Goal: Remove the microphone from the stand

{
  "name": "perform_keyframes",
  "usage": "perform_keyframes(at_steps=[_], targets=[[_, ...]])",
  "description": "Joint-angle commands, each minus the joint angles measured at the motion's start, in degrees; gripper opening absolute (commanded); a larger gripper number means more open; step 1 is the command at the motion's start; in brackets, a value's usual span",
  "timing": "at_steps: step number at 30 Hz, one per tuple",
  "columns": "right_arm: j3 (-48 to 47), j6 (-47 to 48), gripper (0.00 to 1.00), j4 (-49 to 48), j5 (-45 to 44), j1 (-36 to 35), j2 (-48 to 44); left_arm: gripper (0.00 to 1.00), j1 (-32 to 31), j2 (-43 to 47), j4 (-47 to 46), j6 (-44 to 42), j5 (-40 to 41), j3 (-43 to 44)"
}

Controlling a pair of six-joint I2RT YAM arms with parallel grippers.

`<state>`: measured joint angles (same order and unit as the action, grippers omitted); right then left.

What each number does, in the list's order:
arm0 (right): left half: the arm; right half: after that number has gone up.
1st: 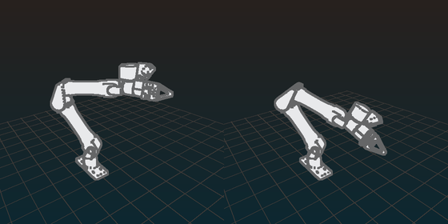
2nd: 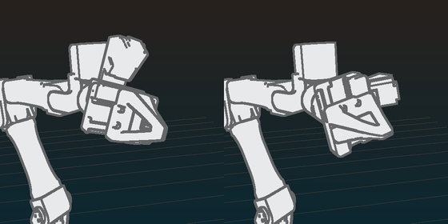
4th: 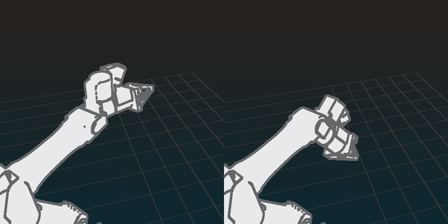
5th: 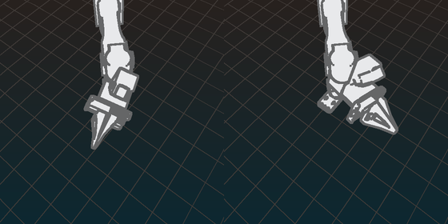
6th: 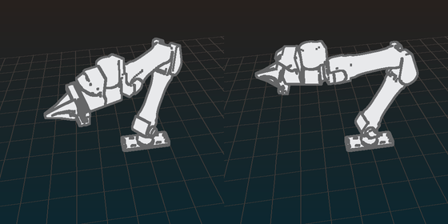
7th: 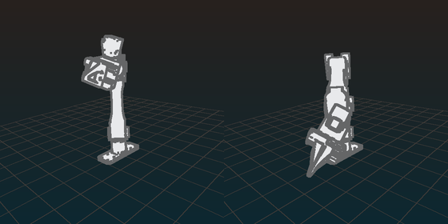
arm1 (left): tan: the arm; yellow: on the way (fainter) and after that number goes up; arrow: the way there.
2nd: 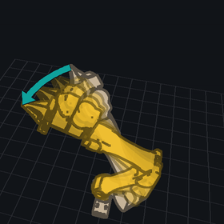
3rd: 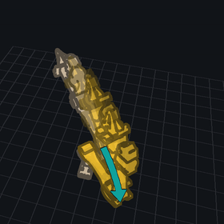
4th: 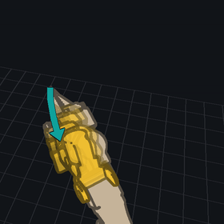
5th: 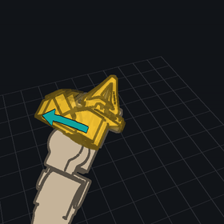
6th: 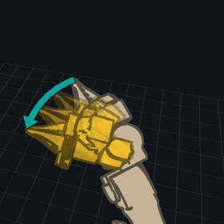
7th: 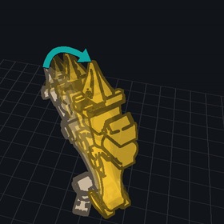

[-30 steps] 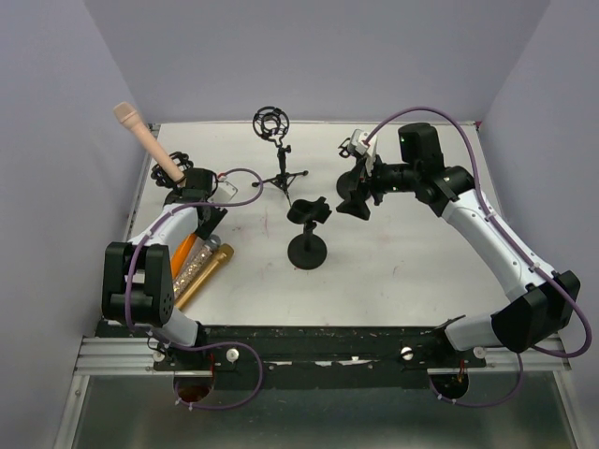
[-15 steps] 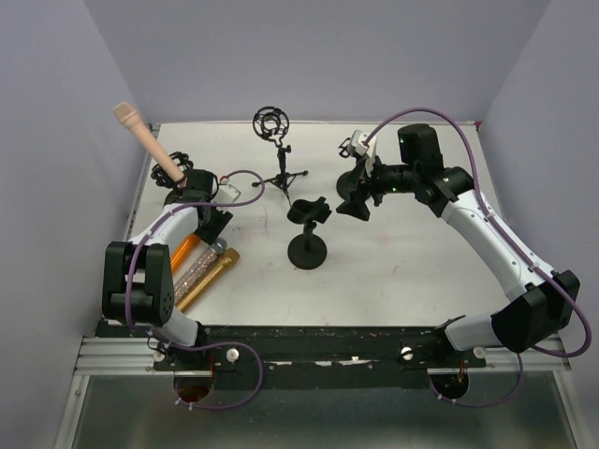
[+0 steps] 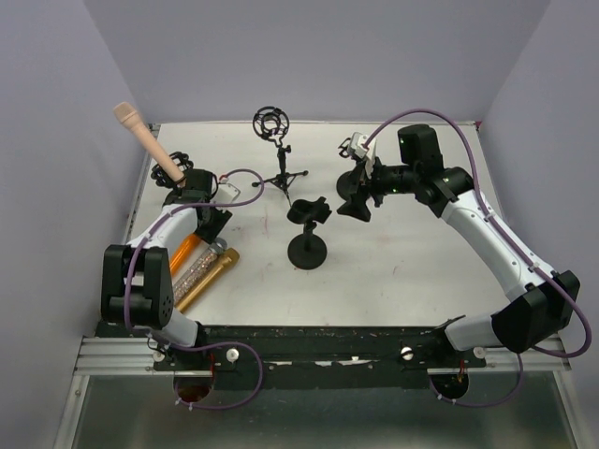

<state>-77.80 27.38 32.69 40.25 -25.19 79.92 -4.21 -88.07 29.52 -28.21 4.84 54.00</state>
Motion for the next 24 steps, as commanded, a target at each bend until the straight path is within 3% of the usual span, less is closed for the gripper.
perform_keyframes(at_steps=[1, 5, 14, 24], targets=[[-3.14, 10.38, 1.00, 5.34, 4.47, -0.12, 0.41, 0.66, -1.24, 6.58, -0.07, -0.44, -1.50, 0.85], [-8.58, 20.68, 1.00, 10.98, 8.08, -0.30, 4.18, 0.66, -1.86, 10.19, 2.82, 1.92, -4.82, 2.34], [-20.36, 30.10, 1.00, 20.92, 11.78, -4.25, 15.17, 0.67, -3.26, 27.50, -0.60, 7.38, -25.66, -6.26], [-31.27, 38.98, 0.86, 35.33, 13.54, -6.27, 26.77, 0.69, -4.93, 32.35, 0.72, 7.73, -27.51, -8.30]])
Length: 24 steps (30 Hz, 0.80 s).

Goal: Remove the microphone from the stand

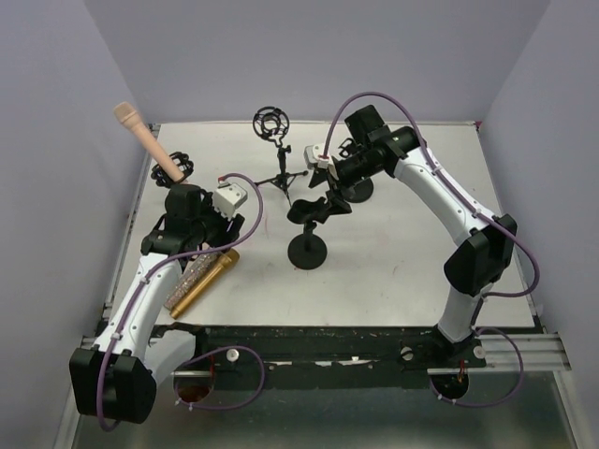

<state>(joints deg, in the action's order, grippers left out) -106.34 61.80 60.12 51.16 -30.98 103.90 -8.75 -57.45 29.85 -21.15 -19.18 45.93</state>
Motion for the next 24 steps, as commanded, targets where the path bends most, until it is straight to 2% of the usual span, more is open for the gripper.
perform_keyframes(at_steps=[1, 3, 5, 8, 10, 14, 18, 24], targets=[[-3.16, 5.08, 0.83, 9.04, 2.55, -0.66, 3.67, 0.69, -0.47, 1.82, 0.48, 0.58, -3.76, -0.06], [-4.30, 5.70, 0.76, 10.71, 2.63, -0.92, 5.26, 0.69, -0.74, 1.82, 0.74, 0.49, -4.37, 0.65], [-5.01, 5.79, 0.62, 11.77, 2.72, -0.92, 6.58, 0.70, -1.00, 1.47, 0.21, 1.19, -3.85, 1.35], [-5.01, 3.51, 0.48, 10.99, 2.72, -0.84, 6.59, 0.70, -1.18, 0.06, -1.10, 2.07, -4.46, 2.76], [-3.70, 0.53, 0.37, 8.28, 1.06, -0.92, 4.75, 0.70, -1.18, -0.82, -2.33, 2.95, -4.81, 3.81], [0.51, -7.91, 0.23, 3.52, -5.09, -0.75, -0.43, 0.70, -1.27, -2.31, -3.21, 3.83, -5.95, 5.57], [5.43, -16.69, 0.19, 1.67, -8.61, 1.36, -6.06, 0.70, -1.62, -3.02, -3.92, 4.44, -6.04, 5.57], [16.06, -27.77, 0.18, -4.47, -15.10, 8.82, -15.64, 0.70, -2.32, -4.33, -4.18, 5.85, -6.84, 6.36]])
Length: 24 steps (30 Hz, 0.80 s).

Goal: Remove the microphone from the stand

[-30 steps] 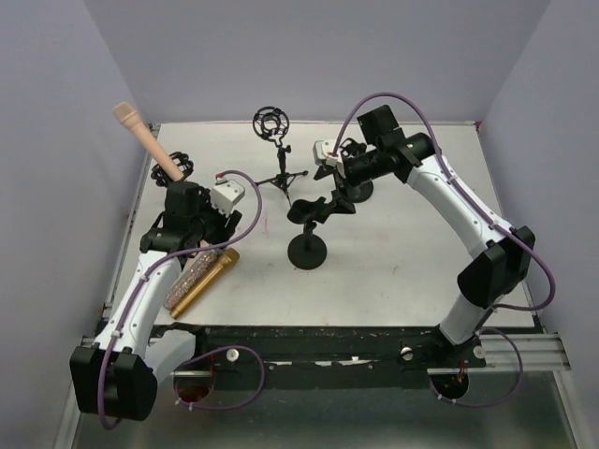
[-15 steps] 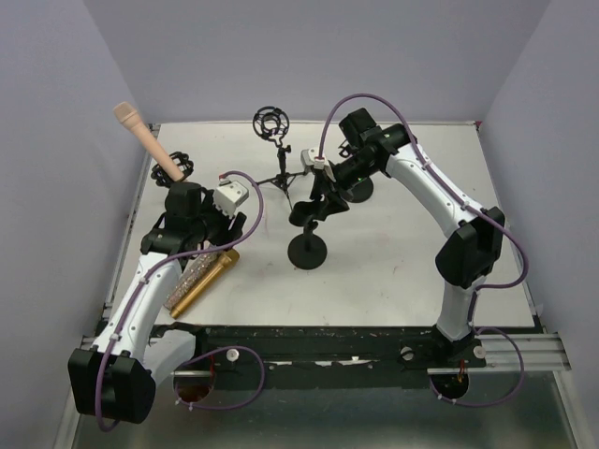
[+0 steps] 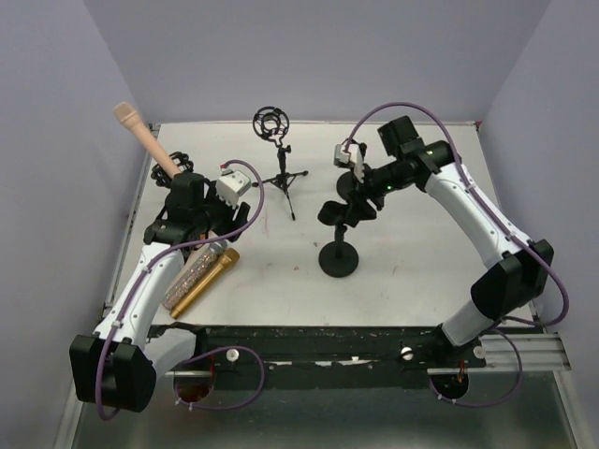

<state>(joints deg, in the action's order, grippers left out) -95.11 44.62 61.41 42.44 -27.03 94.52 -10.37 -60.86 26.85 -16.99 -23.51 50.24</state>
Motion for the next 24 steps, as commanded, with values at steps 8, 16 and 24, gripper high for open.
perform_keyframes(at_steps=[8, 16, 24], targets=[[12.40, -19.74, 0.05, -22.00, -17.81, 20.94, -10.76, 0.70, -1.32, -3.12, 0.04, 1.44, -2.68, 5.22], [10.22, -27.47, 0.03, -38.81, -25.29, 26.76, -2.51, 0.71, -1.32, 0.03, 1.10, 1.52, -2.25, 4.95], [1.60, -32.57, 0.18, -42.34, -26.79, 29.92, 7.16, 0.99, -1.32, 9.18, 1.70, 9.51, 8.72, 8.72]])
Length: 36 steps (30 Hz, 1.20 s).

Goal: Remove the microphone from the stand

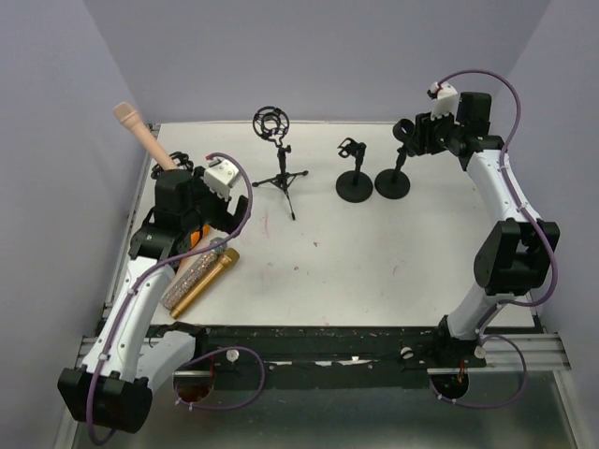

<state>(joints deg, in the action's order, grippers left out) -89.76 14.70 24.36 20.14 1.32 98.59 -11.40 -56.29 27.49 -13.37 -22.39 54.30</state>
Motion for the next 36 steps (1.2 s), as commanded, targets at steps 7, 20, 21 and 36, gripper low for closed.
perform_keyframes(at_steps=[7, 20, 21, 36], targets=[[-4.11, -3.53, 0.75, -1.86, 0.33, 1.67, 0.65, 0.98, 2.95, 4.27, 5.55, 11.86, 16.82, 15.55], [-0.95, -8.90, 0.91, -1.33, 7.98, 1.75, -10.16, 0.98, 18.68, -11.28, 7.84, 26.54, 30.05, 32.35], [-0.60, -8.99, 0.91, -1.25, 8.59, 1.75, -10.78, 0.98, 19.56, -12.69, 8.28, 26.98, 29.60, 33.31], [1.69, -11.44, 0.92, -2.39, 23.97, 1.40, -14.22, 0.98, 23.79, -26.14, 8.38, 28.30, 24.59, 39.47]])
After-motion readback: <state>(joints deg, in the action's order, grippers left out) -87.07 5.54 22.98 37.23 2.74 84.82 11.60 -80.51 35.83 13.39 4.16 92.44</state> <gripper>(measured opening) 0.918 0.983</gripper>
